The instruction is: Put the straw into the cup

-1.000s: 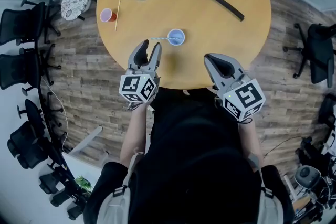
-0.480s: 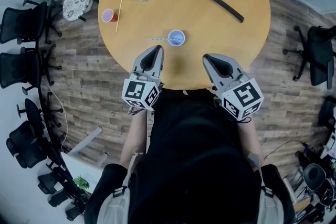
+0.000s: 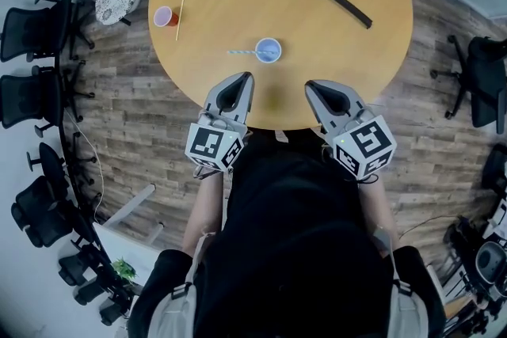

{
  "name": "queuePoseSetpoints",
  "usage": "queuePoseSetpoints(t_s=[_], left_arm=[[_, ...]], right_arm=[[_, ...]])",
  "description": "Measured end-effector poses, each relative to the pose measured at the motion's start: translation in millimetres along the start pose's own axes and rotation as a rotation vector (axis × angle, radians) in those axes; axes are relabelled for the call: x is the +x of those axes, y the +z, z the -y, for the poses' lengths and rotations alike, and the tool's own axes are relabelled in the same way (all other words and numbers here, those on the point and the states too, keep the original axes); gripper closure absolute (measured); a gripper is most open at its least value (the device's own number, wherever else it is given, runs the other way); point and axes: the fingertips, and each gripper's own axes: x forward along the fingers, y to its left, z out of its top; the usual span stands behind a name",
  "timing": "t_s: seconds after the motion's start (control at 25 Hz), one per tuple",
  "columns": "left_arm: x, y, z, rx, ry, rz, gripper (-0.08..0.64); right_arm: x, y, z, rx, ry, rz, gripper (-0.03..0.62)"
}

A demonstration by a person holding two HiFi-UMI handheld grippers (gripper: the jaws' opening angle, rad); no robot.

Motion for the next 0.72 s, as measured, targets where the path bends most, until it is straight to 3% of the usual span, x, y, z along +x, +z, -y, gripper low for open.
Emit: queuePoseSetpoints(t_s=[0.32, 0.56, 0.72], left_arm=[[-24.4, 17.2, 15.4, -0.085, -0.072, 0.038, 0.548], [-53.4, 27.3, 30.0, -0.085, -0.172, 0.055, 0.548], [-83.4, 27.3, 33.6, -0.043, -0.219, 0.048, 0.548]], right_arm=[[6.9, -0.2, -9.6, 0.006, -0.024, 0.015, 0.574], [2.7, 8.3, -26.6, -0.014, -0.096, 0.046, 0.574], [-3.8, 6.3, -41.7, -0.015, -0.15, 0.047, 0.574]])
